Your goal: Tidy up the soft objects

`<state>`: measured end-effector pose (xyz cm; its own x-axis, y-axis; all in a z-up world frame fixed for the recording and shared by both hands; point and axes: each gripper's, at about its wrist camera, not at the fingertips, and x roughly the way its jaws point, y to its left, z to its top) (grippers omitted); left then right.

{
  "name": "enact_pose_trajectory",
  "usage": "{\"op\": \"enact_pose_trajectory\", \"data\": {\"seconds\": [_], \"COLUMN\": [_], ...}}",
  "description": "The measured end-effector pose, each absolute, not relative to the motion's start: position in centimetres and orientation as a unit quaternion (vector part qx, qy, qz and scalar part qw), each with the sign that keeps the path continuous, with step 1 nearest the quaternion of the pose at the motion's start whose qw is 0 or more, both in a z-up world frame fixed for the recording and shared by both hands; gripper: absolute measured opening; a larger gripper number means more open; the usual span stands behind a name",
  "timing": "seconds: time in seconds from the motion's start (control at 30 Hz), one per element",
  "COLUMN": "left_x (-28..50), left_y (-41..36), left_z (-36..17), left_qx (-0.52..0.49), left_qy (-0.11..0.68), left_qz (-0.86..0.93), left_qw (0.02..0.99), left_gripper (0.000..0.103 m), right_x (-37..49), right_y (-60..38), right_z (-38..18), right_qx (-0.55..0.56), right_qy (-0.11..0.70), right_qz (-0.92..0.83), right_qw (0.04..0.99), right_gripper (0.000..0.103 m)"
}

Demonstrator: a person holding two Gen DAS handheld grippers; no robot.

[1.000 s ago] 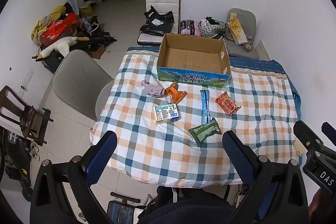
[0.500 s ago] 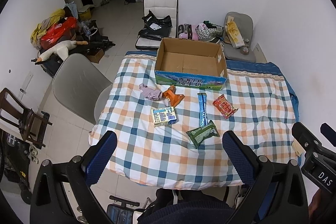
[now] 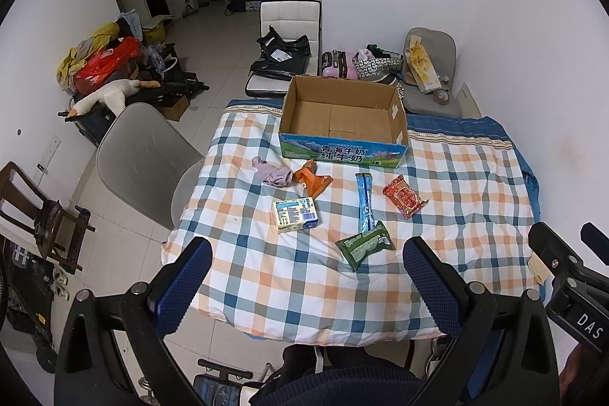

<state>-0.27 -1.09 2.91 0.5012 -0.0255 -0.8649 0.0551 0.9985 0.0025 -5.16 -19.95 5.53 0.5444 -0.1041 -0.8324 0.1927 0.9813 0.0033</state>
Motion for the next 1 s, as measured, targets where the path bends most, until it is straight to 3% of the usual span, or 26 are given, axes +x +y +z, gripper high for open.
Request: {"op": "enact_pose_trajectory", "data": {"seconds": [1.0], "left_x": [-0.8], "left_y": [-0.6], "left_z": [4.6], "left_qx": [0.009], "left_qy": [0.48], "left_qz": [-0.02], "left_qw": [0.877], "left_gripper": [0.103], "right_x": [-5.4], "right_y": [-20.4], "right_z": [7.3], "right_qx": [0.045], "right_qy": [0.457], "right_qz": [-0.082], "right_qw": [0.885], "right_gripper": [0.103]}}
